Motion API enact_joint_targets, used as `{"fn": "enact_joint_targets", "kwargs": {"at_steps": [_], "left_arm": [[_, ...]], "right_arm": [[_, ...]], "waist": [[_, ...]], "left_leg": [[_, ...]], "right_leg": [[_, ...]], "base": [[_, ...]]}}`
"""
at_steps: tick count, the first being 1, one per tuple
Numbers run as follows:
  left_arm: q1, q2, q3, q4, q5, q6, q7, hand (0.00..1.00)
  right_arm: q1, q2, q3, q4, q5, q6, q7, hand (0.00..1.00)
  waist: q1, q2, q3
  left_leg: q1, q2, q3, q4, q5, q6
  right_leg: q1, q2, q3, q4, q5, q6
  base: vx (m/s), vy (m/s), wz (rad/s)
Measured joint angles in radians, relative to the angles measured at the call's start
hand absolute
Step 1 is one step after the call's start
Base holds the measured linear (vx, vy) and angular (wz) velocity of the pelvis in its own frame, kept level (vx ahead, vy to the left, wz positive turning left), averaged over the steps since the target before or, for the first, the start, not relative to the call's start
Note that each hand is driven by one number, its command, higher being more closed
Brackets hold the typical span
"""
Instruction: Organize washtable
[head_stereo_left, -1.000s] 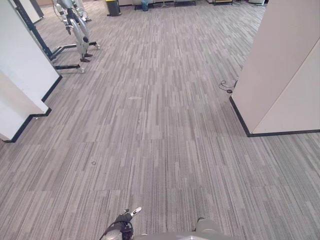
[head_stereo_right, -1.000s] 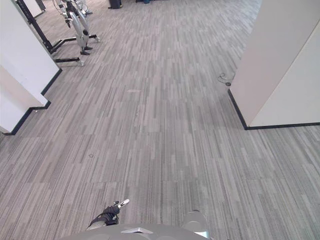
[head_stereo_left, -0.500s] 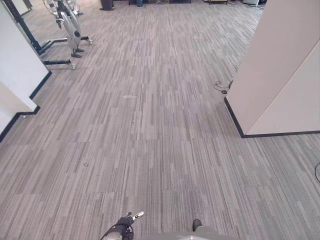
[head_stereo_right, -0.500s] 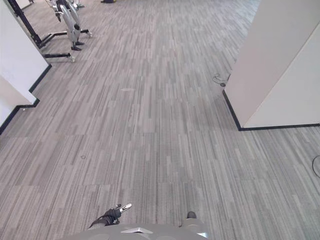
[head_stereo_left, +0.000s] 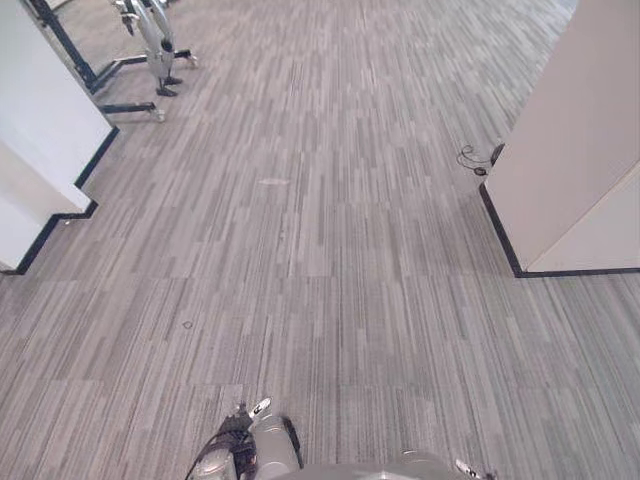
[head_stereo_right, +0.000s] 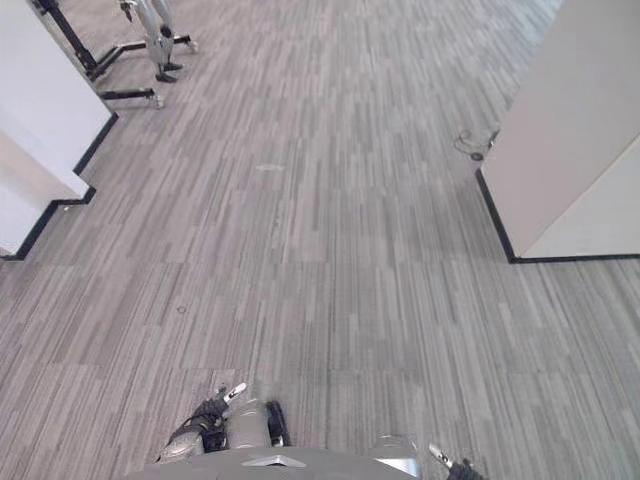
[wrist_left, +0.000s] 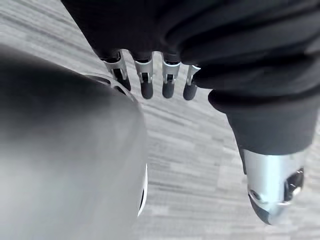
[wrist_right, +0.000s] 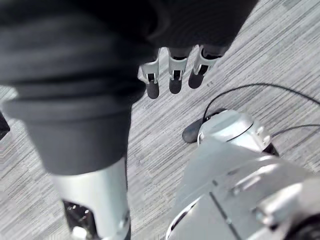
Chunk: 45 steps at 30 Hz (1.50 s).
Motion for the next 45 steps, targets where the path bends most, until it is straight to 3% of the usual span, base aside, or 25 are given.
{"fn": "enact_joint_targets", "kwargs": {"at_steps": [2, 3, 5, 6, 7, 8, 9, 11, 14, 16, 17, 18, 19, 21, 23, 24, 28, 30, 33, 35, 36, 37, 39, 41, 45], "left_arm": [[-0.002, 0.009, 0.013, -0.008, 0.0, -0.005, 0.002, 0.0], [-0.002, 0.012, 0.022, -0.009, 0.0, -0.008, 0.004, 0.0], [-0.005, 0.035, 0.017, 0.002, 0.001, -0.001, 0.008, 0.0], [-0.002, 0.039, 0.01, 0.003, 0.0, 0.003, 0.011, 0.0], [-0.002, 0.038, -0.006, 0.004, 0.001, 0.006, 0.013, 0.0], [-0.006, 0.049, -0.038, 0.004, 0.002, 0.011, 0.014, 0.0], [-0.003, 0.058, -0.089, 0.007, 0.003, 0.014, 0.018, 0.0], [-0.011, 0.058, -0.125, 0.007, 0.007, 0.014, 0.021, 0.0], [-0.076, 0.038, -0.141, 0.042, 0.008, 0.014, 0.022, 0.0], [-0.109, 0.032, -0.142, 0.04, 0.018, 0.012, 0.02, 0.0], [-0.114, 0.032, -0.141, 0.038, 0.02, 0.011, 0.019, 0.0], [-0.112, 0.022, -0.138, 0.039, 0.028, 0.011, 0.017, 0.0], [-0.112, 0.012, -0.135, 0.039, 0.036, 0.012, 0.015, 0.0], [-0.086, -0.009, -0.101, 0.042, 0.049, 0.013, 0.003, 0.0], [-0.041, -0.034, -0.003, 0.034, 0.044, 0.011, -0.002, 0.0], [-0.031, -0.035, 0.012, 0.033, 0.037, 0.011, -0.004, 0.0], [-0.011, 0.0, 0.07, -0.013, 0.036, -0.005, -0.009, 0.0], [0.012, -0.001, 0.123, -0.008, 0.037, -0.006, -0.003, 0.0], [0.064, -0.014, 0.127, 0.056, 0.037, 0.011, 0.003, 0.0], [0.107, -0.002, 0.116, 0.091, 0.039, 0.015, 0.008, 0.0], [0.122, 0.004, 0.098, 0.099, 0.041, 0.018, 0.017, 0.0], [0.107, 0.034, 0.077, 0.113, 0.05, 0.028, 0.018, 0.0], [0.076, 0.074, -0.006, 0.107, 0.059, 0.034, 0.019, 0.0], [0.056, 0.083, -0.061, 0.068, 0.059, 0.035, 0.022, 0.0], [-0.066, 0.06, -0.162, 0.031, 0.057, 0.016, 0.025, 0.0]], "right_arm": [[0.0, 0.002, 0.012, 0.0, -0.001, -0.001, 0.008, 0.0], [0.003, 0.012, 0.009, 0.01, -0.001, -0.002, 0.013, 0.0], [0.004, 0.032, 0.01, 0.016, 0.0, 0.0, 0.023, 0.0], [0.003, 0.049, 0.011, 0.01, 0.001, 0.0, 0.02, 0.0], [0.003, 0.052, 0.015, 0.005, 0.001, 0.0, 0.021, 0.0], [-0.003, 0.056, 0.026, 0.001, 0.002, -0.001, 0.023, 0.0], [-0.006, 0.054, 0.064, -0.009, 0.003, -0.006, 0.021, 0.0], [-0.006, 0.056, 0.088, -0.04, 0.006, -0.018, 0.022, 0.0], [-0.005, 0.043, 0.12, -0.072, 0.04, -0.023, 0.022, 0.0], [0.0, 0.05, 0.12, -0.07, 0.041, -0.021, 0.021, 0.0], [0.011, 0.053, 0.12, -0.068, 0.041, -0.019, 0.02, 0.0], [0.03, 0.053, 0.111, -0.062, 0.041, -0.015, 0.019, 0.0], [0.034, 0.052, 0.101, -0.062, 0.041, -0.013, 0.019, 0.0], [0.029, 0.051, 0.069, -0.068, 0.041, -0.013, 0.023, 0.0], [0.014, 0.043, 0.068, -0.074, 0.042, -0.015, 0.021, 0.0], [0.004, 0.043, 0.07, -0.076, 0.042, -0.016, 0.02, 0.0], [-0.045, 0.037, 0.111, -0.099, 0.041, -0.023, 0.02, 0.0], [-0.098, 0.03, 0.108, -0.116, 0.041, -0.027, 0.018, 0.0], [-0.103, 0.009, 0.143, -0.137, 0.041, -0.041, 0.018, 0.0], [-0.053, 0.01, 0.172, -0.141, 0.04, -0.04, 0.019, 0.0], [-0.012, 0.009, 0.178, -0.137, 0.04, -0.04, 0.02, 0.0], [0.003, 0.027, 0.18, -0.119, 0.04, -0.036, 0.02, 0.0], [0.036, 0.056, 0.183, -0.099, 0.04, -0.032, 0.022, 0.0], [0.044, 0.06, 0.18, -0.088, 0.039, -0.036, 0.03, 0.0], [0.051, 0.02, 0.184, -0.083, 0.039, -0.042, 0.039, 0.0]], "waist": [[0.008, -0.013, -0.006], [0.009, -0.033, -0.031], [-0.002, -0.064, -0.048], [0.001, -0.084, -0.035], [-0.001, -0.083, -0.026], [-0.004, -0.093, -0.01], [-0.008, -0.085, 0.007], [-0.009, -0.068, 0.018], [-0.024, -0.023, 0.058], [-0.051, -0.018, 0.065], [-0.054, -0.027, 0.067], [-0.065, -0.028, 0.06], [-0.065, -0.015, 0.063], [-0.061, 0.027, 0.074], [-0.038, 0.04, 0.083], [-0.032, 0.031, 0.089], [0.014, -0.023, 0.1], [0.029, -0.015, 0.105], [0.037, 0.012, 0.076], [0.042, -0.026, 0.037], [0.043, -0.031, 0.009], [0.029, -0.076, 0.011], [0.008, -0.099, 0.021], [0.007, -0.098, 0.026], [-0.02, -0.027, 0.051]], "left_leg": [[-0.055, -0.014, 0.022, 0.193, -0.022, 0.026], [-0.069, -0.051, 0.048, 0.282, -0.125, 0.045], [-0.041, -0.113, 0.073, 0.292, -0.18, 0.074], [0.05, -0.168, 0.1, 0.236, -0.194, 0.102], [0.095, -0.187, 0.112, 0.205, -0.198, 0.113], [0.173, -0.213, 0.117, 0.153, -0.203, 0.126], [0.301, -0.23, 0.116, 0.058, -0.207, 0.134], [0.412, -0.239, 0.118, -0.05, -0.203, 0.134], [0.598, -0.247, 0.122, -0.214, -0.199, 0.138], [0.672, -0.265, 0.105, -0.298, -0.199, 0.137], [0.694, -0.276, 0.098, -0.308, -0.198, 0.133], [0.719, -0.268, 0.073, -0.274, -0.202, 0.125], [0.712, -0.251, 0.068, -0.217, -0.201, 0.123], [0.58, -0.144, 0.063, 0.23, -0.087, 0.015], [0.424, -0.058, 0.036, 0.7, 0.034, -0.027], [0.391, -0.057, 0.028, 0.768, 0.029, -0.017], [0.167, -0.051, 0.078, 0.735, -0.038, 0.058], [0.109, -0.058, 0.072, 0.404, -0.06, 0.054], [0.095, -0.084, -0.068, -0.102, -0.021, 0.014], [0.05, -0.103, -0.012, 0.042, 0.025, 0.024], [0.04, -0.132, -0.003, 0.118, 0.04, 0.02], [0.078, -0.188, 0.001, 0.127, -0.003, 0.054], [0.175, -0.243, -0.015, 0.069, -0.015, 0.085], [0.288, -0.256, -0.023, -0.021, -0.022, 0.098], [0.496, -0.24, -0.035, -0.215, -0.025, 0.103]], "right_leg": [[0.031, -0.054, 0.002, 0.015, -0.056, 0.003], [0.038, -0.109, 0.005, 0.068, -0.062, 0.003], [-0.037, -0.182, 0.019, 0.255, -0.012, -0.021], [-0.146, -0.233, 0.073, 0.509, 0.124, -0.137], [-0.196, -0.243, 0.1, 0.622, 0.185, -0.165], [-0.257, -0.23, 0.131, 0.793, 0.185, -0.163], [-0.33, -0.131, 0.172, 0.976, 0.111, -0.116], [-0.411, -0.034, 0.135, 1.021, 0.032, -0.116], [-0.534, 0.065, -0.044, 0.767, -0.037, -0.157], [-0.596, 0.095, -0.141, 0.379, 0.073, -0.132], [-0.603, 0.098, -0.135, 0.324, 0.133, -0.155], [-0.604, 0.113, -0.083, 0.386, 0.221, -0.236], [-0.604, 0.116, -0.075, 0.431, 0.178, -0.246], [-0.505, 0.139, -0.101, 0.462, 0.064, -0.255], [-0.331, 0.202, -0.079, 0.405, 0.012, -0.275], [-0.281, 0.209, -0.068, 0.382, 0.009, -0.28], [-0.056, 0.185, 0.018, 0.212, -0.005, -0.259], [0.001, 0.153, 0.064, 0.181, -0.026, -0.217], [0.047, 0.094, 0.115, 0.191, -0.156, -0.131], [0.078, 0.014, 0.134, 0.237, -0.246, -0.122], [0.032, -0.02, 0.145, 0.412, -0.227, -0.082], [-0.05, -0.074, 0.155, 0.651, -0.118, -0.082], [-0.148, -0.104, 0.169, 0.898, 0.134, -0.066], [-0.254, -0.078, 0.161, 1.032, 0.03, -0.088], [-0.405, 0.048, 0.084, 0.656, -0.069, -0.1]], "base": [[0.53, 0.281, -0.02], [0.73, 0.302, 0.05], [0.7, 0.25, 0.16], [0.69, 0.212, 0.09], [0.72, 0.19, 0.05], [0.65, 0.086, 0.05], [0.59, 0.033, 0.04], [0.21, -0.065, -0.02], [-0.15, -0.06, 0.13], [-0.2, 0.026, 0.56], [0.15, -0.141, 0.75], [0.38, -0.24, 0.46], [0.64, -0.384, 0.29], [0.49, -0.334, 0.0], [0.35, -0.241, -0.42], [0.25, -0.161, -0.55], [-0.1, 0.002, -0.44], [-0.3, 0.018, -0.94], [-0.02, 0.099, -0.65], [0.71, 0.166, -0.31], [0.81, 0.045, 0.16], [0.8, 0.032, 0.44], [0.65, 0.042, 0.69], [0.41, -0.021, 0.12], [-0.08, 0.017, 0.15]]}}
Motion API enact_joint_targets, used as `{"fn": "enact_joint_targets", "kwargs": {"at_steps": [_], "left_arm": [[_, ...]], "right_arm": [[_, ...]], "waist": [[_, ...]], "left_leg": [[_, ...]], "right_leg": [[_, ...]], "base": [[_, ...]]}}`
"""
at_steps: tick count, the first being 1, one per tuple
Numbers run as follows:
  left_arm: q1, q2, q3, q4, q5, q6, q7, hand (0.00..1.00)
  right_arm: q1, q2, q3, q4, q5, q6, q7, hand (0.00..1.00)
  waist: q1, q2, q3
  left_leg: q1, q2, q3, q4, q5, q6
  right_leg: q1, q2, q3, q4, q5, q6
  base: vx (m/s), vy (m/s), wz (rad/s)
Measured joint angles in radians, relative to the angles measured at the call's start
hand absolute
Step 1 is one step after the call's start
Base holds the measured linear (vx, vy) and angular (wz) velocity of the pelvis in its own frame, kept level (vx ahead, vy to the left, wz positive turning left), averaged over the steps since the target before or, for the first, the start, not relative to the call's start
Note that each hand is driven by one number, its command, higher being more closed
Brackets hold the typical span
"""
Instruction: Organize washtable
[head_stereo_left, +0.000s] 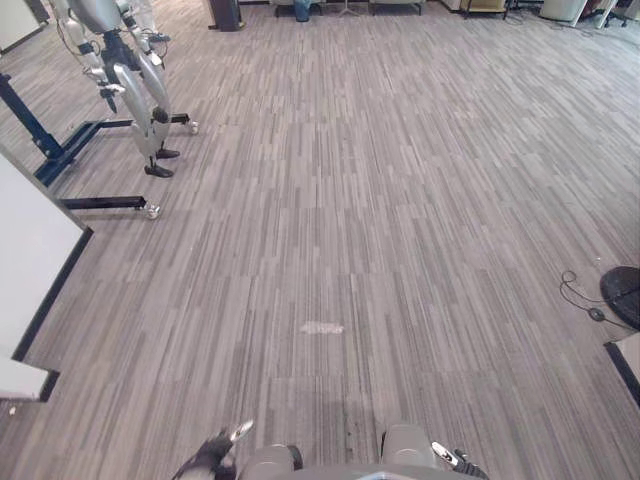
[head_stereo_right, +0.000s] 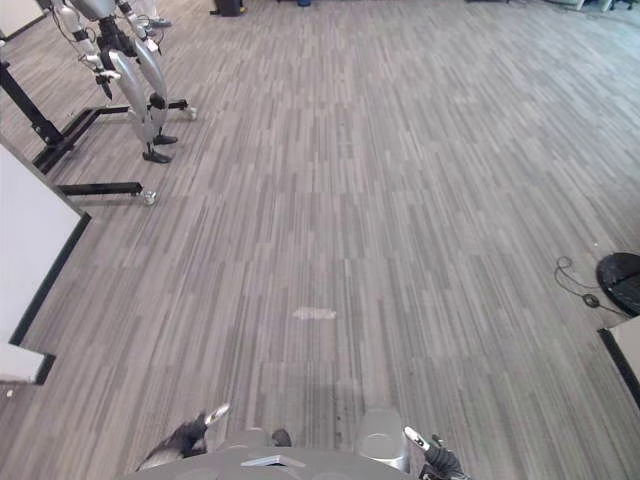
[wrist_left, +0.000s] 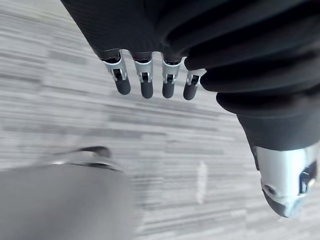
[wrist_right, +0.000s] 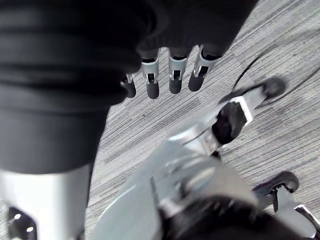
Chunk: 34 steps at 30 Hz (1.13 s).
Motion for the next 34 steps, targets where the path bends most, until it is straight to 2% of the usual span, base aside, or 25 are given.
{"fn": "enact_joint_targets", "kwargs": {"at_steps": [1, 2, 3, 4, 5, 6, 7, 8, 9, 10, 11, 12, 13, 14, 15, 16, 17, 18, 20, 21, 23, 24, 25, 28, 34], "left_arm": [[-0.043, -0.022, -0.01, -0.014, -0.001, -0.013, 0.003, 0.0], [-0.058, -0.03, -0.01, -0.028, 0.0, -0.017, 0.005, 0.0], [-0.077, -0.05, -0.007, -0.054, 0.001, -0.031, 0.004, 0.0], [-0.078, -0.074, 0.009, -0.063, 0.001, -0.031, 0.005, 0.0], [-0.078, -0.092, 0.02, -0.067, 0.003, -0.031, 0.003, 0.0], [-0.054, -0.11, 0.028, -0.067, 0.004, -0.032, 0.001, 0.0], [-0.04, -0.135, 0.039, -0.068, 0.004, -0.031, -0.001, 0.0], [-0.038, -0.149, 0.052, -0.068, 0.004, -0.03, -0.002, 0.0], [-0.018, -0.167, 0.073, -0.069, 0.003, -0.028, -0.003, 0.0], [0.0, -0.173, 0.082, -0.069, 0.003, -0.024, -0.005, 0.0], [0.009, -0.174, 0.088, -0.067, 0.003, -0.023, -0.005, 0.0], [0.027, -0.176, 0.105, -0.068, 0.003, -0.024, -0.006, 0.0], [0.032, -0.174, 0.122, -0.07, 0.002, -0.028, -0.007, 0.0], [0.032, -0.176, 0.143, -0.07, 0.002, -0.03, -0.007, 0.0], [0.033, -0.172, 0.178, -0.069, 0.002, -0.034, -0.005, 0.0], [0.034, -0.167, 0.186, -0.068, 0.001, -0.035, -0.003, 0.0], [0.037, -0.152, 0.196, -0.056, 0.0, -0.033, -0.002, 0.0], [0.04, -0.152, 0.207, -0.047, 0.0, -0.034, -0.001, 0.0], [0.051, -0.156, 0.235, -0.023, 0.0, -0.03, 0.0, 0.0], [0.071, -0.141, 0.241, -0.015, 0.002, -0.024, -0.002, 0.0], [0.08, -0.119, 0.234, 0.011, 0.002, -0.023, -0.002, 0.0], [0.079, -0.1, 0.205, 0.025, 0.003, -0.021, -0.004, 0.0], [0.076, -0.091, 0.186, 0.033, 0.004, -0.019, -0.003, 0.0], [0.069, -0.067, 0.136, 0.048, 0.004, -0.018, -0.006, 0.0], [0.067, -0.058, 0.058, 0.05, 0.001, -0.018, -0.007, 0.0]], "right_arm": [[0.006, -0.003, -0.017, 0.002, 0.0, 0.009, -0.001, 0.0], [0.009, -0.001, -0.028, 0.002, 0.0, 0.009, -0.001, 0.0], [0.029, 0.004, -0.049, 0.005, 0.0, 0.019, 0.0, 0.0], [0.038, 0.003, -0.061, 0.006, 0.0, 0.022, -0.001, 0.0], [0.049, -0.001, -0.069, 0.006, 0.0, 0.024, -0.002, 0.0], [0.053, -0.002, -0.076, 0.009, 0.0, 0.026, -0.003, 0.0], [0.045, -0.005, -0.088, 0.004, 0.0, 0.028, -0.002, 0.0], [0.045, -0.005, -0.093, -0.005, 0.0, 0.027, -0.002, 0.0], [0.047, -0.003, -0.099, -0.029, 0.001, 0.028, -0.002, 0.0], [0.037, -0.006, -0.104, -0.041, 0.001, 0.025, -0.001, 0.0], [0.035, -0.009, -0.104, -0.057, 0.001, 0.022, -0.001, 0.0], [0.032, -0.011, -0.106, -0.082, 0.002, 0.014, -0.001, 0.0], [0.018, -0.021, -0.113, -0.097, 0.003, 0.014, -0.004, 0.0], [0.006, -0.027, -0.121, -0.096, 0.003, 0.015, -0.009, 0.0], [-0.025, -0.031, -0.137, -0.094, 0.003, 0.016, -0.013, 0.0], [-0.04, -0.031, -0.142, -0.094, 0.003, 0.014, -0.015, 0.0], [-0.064, -0.031, -0.148, -0.093, 0.002, 0.002, -0.02, 0.0], [-0.064, -0.033, -0.147, -0.093, 0.002, 0.0, -0.02, 0.0], [-0.056, -0.039, -0.123, -0.095, 0.002, 0.001, -0.02, 0.0], [-0.036, -0.025, -0.085, -0.085, 0.001, 0.003, -0.02, 0.0], [-0.013, 0.003, -0.061, -0.061, 0.001, 0.005, -0.018, 0.0], [-0.003, 0.033, -0.06, -0.031, 0.001, 0.007, -0.016, 0.0], [0.0, 0.042, -0.06, -0.012, 0.001, 0.01, -0.014, 0.0], [0.006, 0.045, -0.064, 0.016, -0.001, 0.02, -0.01, 0.0], [0.003, 0.042, -0.045, 0.019, -0.003, 0.019, -0.009, 0.0]], "waist": [[-0.016, 0.014, 0.006], [-0.019, 0.018, 0.009], [-0.019, 0.009, 0.005], [-0.023, 0.017, 0.004], [-0.027, 0.03, -0.001], [-0.032, 0.041, -0.007], [-0.042, 0.046, -0.005], [-0.043, 0.057, -0.001], [-0.039, 0.064, 0.004], [-0.036, 0.063, 0.005], [-0.034, 0.061, 0.005], [-0.027, 0.055, 0.004], [-0.013, 0.054, 0.004], [-0.007, 0.054, 0.004], [-0.002, 0.055, 0.004], [0.002, 0.055, 0.004], [0.015, 0.056, 0.003], [0.017, 0.06, 0.0], [0.016, 0.08, -0.01], [0.013, 0.05, -0.031], [0.013, 0.03, -0.079], [0.012, 0.003, -0.1], [0.012, -0.005, -0.104], [0.013, -0.011, -0.105], [0.012, -0.012, -0.114]], "left_leg": [[0.029, -0.001, -0.014, -0.031, -0.013, 0.0], [0.04, -0.001, -0.019, -0.038, -0.026, -0.004], [0.059, -0.007, -0.023, -0.032, -0.078, -0.027], [0.076, 0.002, -0.036, -0.002, -0.132, -0.025], [0.09, 0.017, -0.036, 0.011, -0.159, -0.024], [0.093, 0.03, -0.025, 0.113, -0.166, -0.036], [0.029, 0.079, 0.003, 0.313, -0.14, -0.075], [-0.01, 0.111, 0.012, 0.436, -0.105, -0.105], [-0.075, 0.168, 0.017, 0.652, -0.028, -0.141], [-0.121, 0.211, 0.041, 0.806, -0.004, -0.144], [-0.136, 0.227, 0.062, 0.85, -0.003, -0.134], [-0.172, 0.257, 0.124, 0.871, -0.013, -0.099], [-0.198, 0.269, 0.175, 0.796, -0.025, -0.081], [-0.202, 0.265, 0.19, 0.726, -0.028, -0.085], [-0.212, 0.242, 0.184, 0.548, -0.028, -0.087], [-0.211, 0.226, 0.17, 0.446, -0.026, -0.09], [-0.182, 0.176, 0.129, 0.129, 0.011, -0.085], [-0.172, 0.166, 0.125, 0.06, 0.047, -0.08], [-0.153, 0.165, 0.137, 0.003, 0.163, -0.06], [-0.126, 0.121, 0.151, -0.018, 0.176, -0.076], [-0.108, 0.072, 0.164, -0.086, 0.182, -0.066], [-0.108, 0.035, 0.166, -0.131, 0.19, -0.054], [-0.106, 0.023, 0.165, -0.15, 0.193, -0.05], [-0.066, 0.006, 0.165, -0.199, 0.197, -0.045], [-0.013, 0.013, 0.186, -0.255, 0.206, -0.058]], "right_leg": [[-0.038, 0.008, -0.001, -0.189, 0.04, 0.012], [-0.053, 0.007, 0.003, -0.283, 0.081, 0.011], [-0.067, 0.008, 0.042, -0.488, 0.185, 0.016], [-0.071, 0.013, 0.063, -0.455, 0.27, 0.033], [-0.086, 0.034, 0.078, -0.398, 0.276, 0.034], [-0.099, 0.05, 0.098, -0.302, 0.257, 0.012], [-0.075, 0.057, 0.072, -0.259, 0.203, -0.006], [-0.045, 0.065, 0.053, -0.253, 0.188, -0.025], [0.022, 0.076, 0.025, -0.251, 0.152, -0.055], [0.099, 0.083, 0.008, -0.278, 0.136, -0.071], [0.134, 0.084, 0.003, -0.307, 0.135, -0.072], [0.207, 0.082, -0.002, -0.375, 0.134, -0.069], [0.263, 0.078, -0.001, -0.43, 0.136, -0.066], [0.278, 0.077, 0.002, -0.448, 0.138, -0.063], [0.285, 0.073, 0.005, -0.463, 0.135, -0.06], [0.284, 0.071, 0.013, -0.463, 0.131, -0.056], [0.284, 0.062, 0.046, -0.462, 0.111, -0.03], [0.286, 0.058, 0.055, -0.457, 0.1, -0.019], [0.291, 0.063, 0.077, -0.431, 0.064, 0.012], [0.304, 0.027, 0.104, -0.431, 0.05, 0.036], [0.307, -0.011, 0.108, -0.48, 0.056, 0.052], [0.311, -0.041, 0.105, -0.526, 0.07, 0.073], [0.322, -0.049, 0.104, -0.548, 0.083, 0.077], [0.353, -0.054, 0.104, -0.586, 0.115, 0.074], [0.37, -0.037, 0.106, -0.598, 0.117, 0.071]], "base": [[-0.23, 0.076, 0.43], [-0.25, 0.047, 0.42], [-0.03, -0.098, 0.28], [0.11, -0.204, 0.19], [0.44, -0.329, 0.16], [0.53, -0.418, 0.08], [0.56, -0.411, 0.18], [0.48, -0.399, 0.24], [0.45, -0.326, 0.24], [0.38, -0.278, 0.16], [0.37, -0.248, 0.08], [0.34, -0.194, 0.09], [0.31, -0.172, 0.07], [0.09, -0.093, -0.05], [-0.08, -0.032, -0.19], [-0.17, -0.003, -0.51], [-0.09, 0.046, -0.53], [-0.03, 0.091, -0.52], [0.23, 0.175, -0.36], [0.42, 0.225, -0.34], [0.38, 0.161, -0.09], [0.32, 0.109, 0.11], [0.3, 0.101, 0.15], [0.2, 0.044, 0.04], [0.08, -0.027, -0.12]]}}
